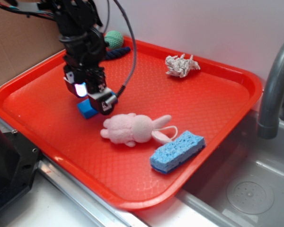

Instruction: Grab the blue block.

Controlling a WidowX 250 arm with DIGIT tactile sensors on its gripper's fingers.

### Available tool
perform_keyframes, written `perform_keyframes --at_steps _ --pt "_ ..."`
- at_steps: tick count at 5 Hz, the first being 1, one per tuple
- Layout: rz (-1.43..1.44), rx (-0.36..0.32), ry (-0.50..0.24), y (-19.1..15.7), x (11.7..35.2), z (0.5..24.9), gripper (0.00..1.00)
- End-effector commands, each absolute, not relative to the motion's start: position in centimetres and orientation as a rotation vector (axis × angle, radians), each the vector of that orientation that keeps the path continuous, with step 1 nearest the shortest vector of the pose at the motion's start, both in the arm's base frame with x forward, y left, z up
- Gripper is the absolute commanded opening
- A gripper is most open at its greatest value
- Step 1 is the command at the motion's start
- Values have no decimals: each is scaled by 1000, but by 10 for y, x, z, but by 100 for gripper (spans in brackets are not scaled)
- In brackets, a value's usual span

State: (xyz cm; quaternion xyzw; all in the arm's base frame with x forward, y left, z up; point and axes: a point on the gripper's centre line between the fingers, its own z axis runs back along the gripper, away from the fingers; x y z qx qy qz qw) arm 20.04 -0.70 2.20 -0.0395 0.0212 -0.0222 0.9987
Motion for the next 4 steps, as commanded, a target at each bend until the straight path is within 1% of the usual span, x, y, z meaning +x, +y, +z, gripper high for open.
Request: perform_keyframes --at_steps 1,2,3,4 --pt "19 9 7 -13 208 40 0" --pt "127 17 -60 -9 201 89 0" --pt "247 -17 -182 -11 192 138 0" --pt "367 -30 -231 -15 193 188 0"
